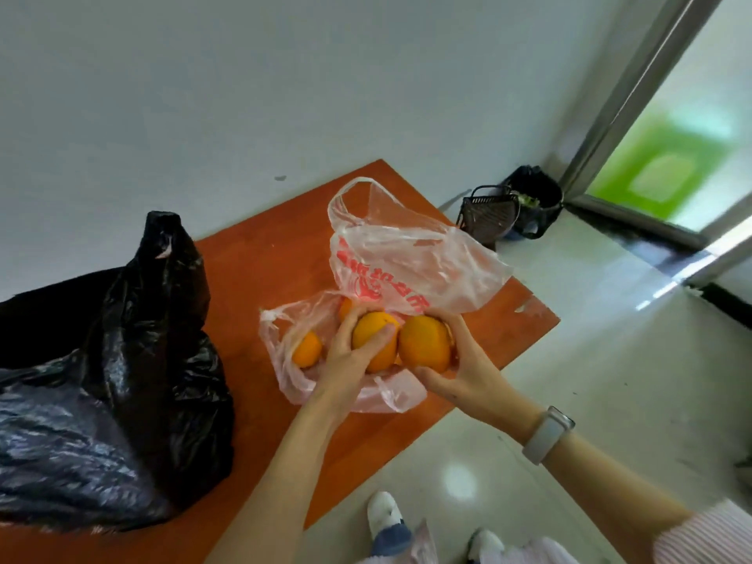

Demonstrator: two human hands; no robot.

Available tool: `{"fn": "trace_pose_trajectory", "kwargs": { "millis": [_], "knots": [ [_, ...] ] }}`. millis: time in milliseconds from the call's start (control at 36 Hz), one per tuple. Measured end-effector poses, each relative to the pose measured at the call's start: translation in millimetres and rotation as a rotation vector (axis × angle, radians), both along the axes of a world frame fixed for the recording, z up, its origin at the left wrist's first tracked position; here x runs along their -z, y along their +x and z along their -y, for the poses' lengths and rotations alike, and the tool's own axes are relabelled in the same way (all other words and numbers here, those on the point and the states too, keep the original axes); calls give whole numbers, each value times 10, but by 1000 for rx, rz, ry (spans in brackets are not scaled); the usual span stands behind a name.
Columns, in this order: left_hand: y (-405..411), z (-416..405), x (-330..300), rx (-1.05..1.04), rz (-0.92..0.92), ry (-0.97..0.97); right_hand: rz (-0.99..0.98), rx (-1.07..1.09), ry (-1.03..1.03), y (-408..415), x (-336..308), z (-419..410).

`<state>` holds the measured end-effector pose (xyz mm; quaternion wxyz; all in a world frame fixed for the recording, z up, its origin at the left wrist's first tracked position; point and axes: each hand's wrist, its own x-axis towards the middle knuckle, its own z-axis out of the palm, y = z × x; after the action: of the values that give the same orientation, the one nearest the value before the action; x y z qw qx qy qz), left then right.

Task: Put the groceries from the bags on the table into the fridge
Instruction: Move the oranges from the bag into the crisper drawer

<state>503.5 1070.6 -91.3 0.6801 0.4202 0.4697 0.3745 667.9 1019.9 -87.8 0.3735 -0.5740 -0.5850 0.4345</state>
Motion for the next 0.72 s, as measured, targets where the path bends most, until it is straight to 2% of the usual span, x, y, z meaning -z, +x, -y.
{"fn": "trace_pose_trajectory", "kwargs": {
  "millis": [194,472,611,722],
  "knots": [
    [1066,397,-247,194,-47,232,26,322,73,769,-172,694],
    [3156,1881,-425,532,-35,284,57,866,91,2412,-309,2706],
    [4162,2799,-492,717,0,283,-53,1118,92,3215,-364,3856],
    [4913,3475,-645,873,12,293,-180,1344,186,3695,-481,4609]
  ]
}}
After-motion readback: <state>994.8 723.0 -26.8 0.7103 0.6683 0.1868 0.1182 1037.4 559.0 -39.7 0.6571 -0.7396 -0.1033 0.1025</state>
